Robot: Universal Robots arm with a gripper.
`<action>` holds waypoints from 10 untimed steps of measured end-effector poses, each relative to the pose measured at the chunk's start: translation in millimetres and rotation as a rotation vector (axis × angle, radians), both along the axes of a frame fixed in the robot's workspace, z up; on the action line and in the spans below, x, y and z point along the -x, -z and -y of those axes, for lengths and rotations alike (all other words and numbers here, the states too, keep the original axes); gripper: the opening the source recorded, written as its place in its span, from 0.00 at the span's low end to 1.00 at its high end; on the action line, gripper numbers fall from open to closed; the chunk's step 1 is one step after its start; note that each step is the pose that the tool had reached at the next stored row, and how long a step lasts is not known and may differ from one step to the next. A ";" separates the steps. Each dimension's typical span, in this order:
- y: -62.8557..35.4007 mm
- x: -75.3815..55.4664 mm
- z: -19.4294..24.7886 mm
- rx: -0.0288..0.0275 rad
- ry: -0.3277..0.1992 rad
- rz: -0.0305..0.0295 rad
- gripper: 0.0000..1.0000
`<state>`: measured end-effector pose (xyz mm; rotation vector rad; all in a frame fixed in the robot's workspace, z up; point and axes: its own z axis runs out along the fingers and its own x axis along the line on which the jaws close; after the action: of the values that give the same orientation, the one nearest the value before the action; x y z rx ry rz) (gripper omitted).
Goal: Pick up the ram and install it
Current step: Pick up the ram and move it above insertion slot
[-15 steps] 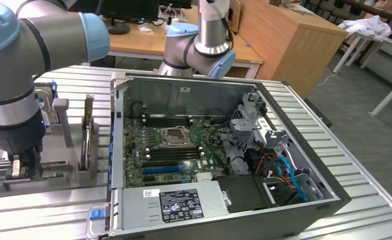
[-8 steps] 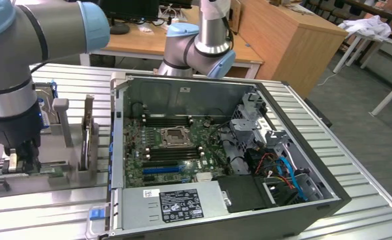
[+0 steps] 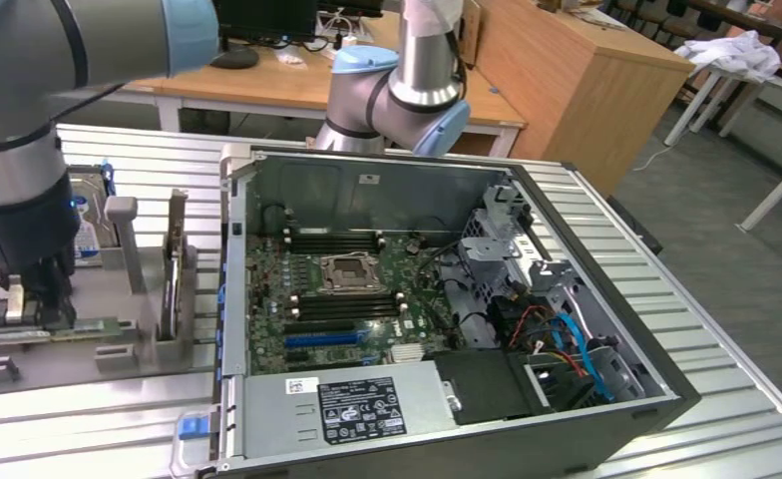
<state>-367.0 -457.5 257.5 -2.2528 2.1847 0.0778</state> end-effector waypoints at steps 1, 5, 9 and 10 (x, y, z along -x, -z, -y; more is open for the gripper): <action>-3.8 0.0 0.0 0.0000 0.000 -0.0001 0.12; -17.8 0.0 0.0 0.0002 0.002 0.0000 0.12; -32.1 0.0 0.0 0.0009 0.004 -0.0001 0.12; -35.7 0.0 0.0 0.0013 0.005 -0.0001 0.12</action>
<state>-366.9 -457.5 293.1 -2.2483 2.1906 0.0765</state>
